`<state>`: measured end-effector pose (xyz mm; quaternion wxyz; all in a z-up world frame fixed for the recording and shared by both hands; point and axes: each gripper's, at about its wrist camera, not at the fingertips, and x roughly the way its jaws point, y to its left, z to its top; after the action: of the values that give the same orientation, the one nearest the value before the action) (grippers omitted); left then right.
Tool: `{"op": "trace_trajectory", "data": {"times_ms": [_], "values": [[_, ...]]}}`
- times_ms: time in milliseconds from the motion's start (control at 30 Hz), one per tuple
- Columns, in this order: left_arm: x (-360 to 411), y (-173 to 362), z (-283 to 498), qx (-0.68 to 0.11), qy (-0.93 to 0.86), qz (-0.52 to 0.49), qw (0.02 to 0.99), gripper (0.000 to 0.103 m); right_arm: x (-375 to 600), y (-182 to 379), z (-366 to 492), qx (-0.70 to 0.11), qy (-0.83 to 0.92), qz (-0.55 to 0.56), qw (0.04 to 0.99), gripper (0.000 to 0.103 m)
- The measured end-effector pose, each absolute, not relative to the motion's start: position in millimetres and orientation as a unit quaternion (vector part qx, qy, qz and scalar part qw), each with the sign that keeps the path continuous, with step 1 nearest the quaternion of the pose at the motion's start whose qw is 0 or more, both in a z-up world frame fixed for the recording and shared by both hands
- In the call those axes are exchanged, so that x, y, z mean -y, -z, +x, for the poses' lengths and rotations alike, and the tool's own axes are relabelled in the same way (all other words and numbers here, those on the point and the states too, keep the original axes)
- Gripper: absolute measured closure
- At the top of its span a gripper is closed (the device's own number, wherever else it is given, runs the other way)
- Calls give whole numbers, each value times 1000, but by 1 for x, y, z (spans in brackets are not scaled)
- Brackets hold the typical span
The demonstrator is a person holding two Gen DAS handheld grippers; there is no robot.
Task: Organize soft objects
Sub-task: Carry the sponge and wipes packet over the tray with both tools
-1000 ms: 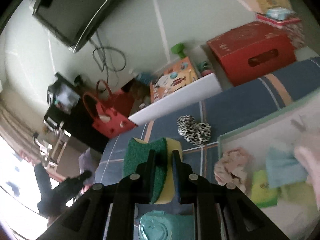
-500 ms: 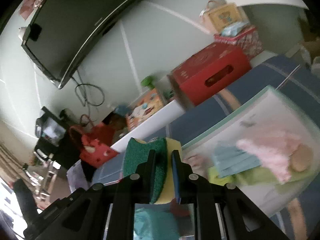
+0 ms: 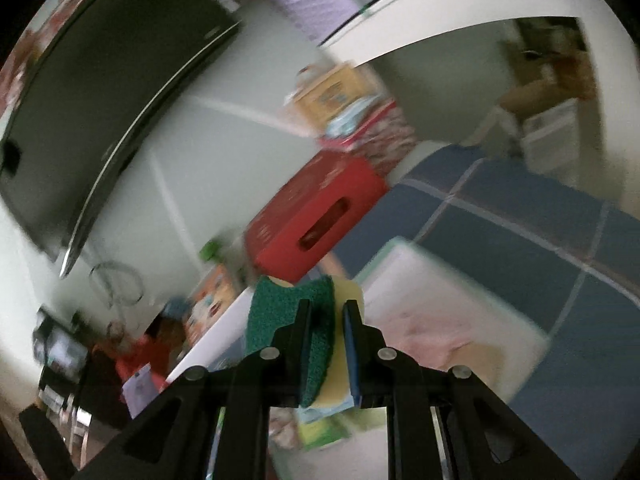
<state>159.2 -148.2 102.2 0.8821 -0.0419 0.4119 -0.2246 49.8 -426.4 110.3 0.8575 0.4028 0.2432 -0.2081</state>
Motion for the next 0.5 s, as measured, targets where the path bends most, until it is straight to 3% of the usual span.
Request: {"op": "trace_trajectory", "data": {"times_ms": [167,500], "values": [[185,-87,165,-424,247,-18,871,57,455,-103,29,-217,279,414,839,86],[215,-34,190,-475,241,-3,846,57,481,-53,46,-247,325,428,806,86]]}}
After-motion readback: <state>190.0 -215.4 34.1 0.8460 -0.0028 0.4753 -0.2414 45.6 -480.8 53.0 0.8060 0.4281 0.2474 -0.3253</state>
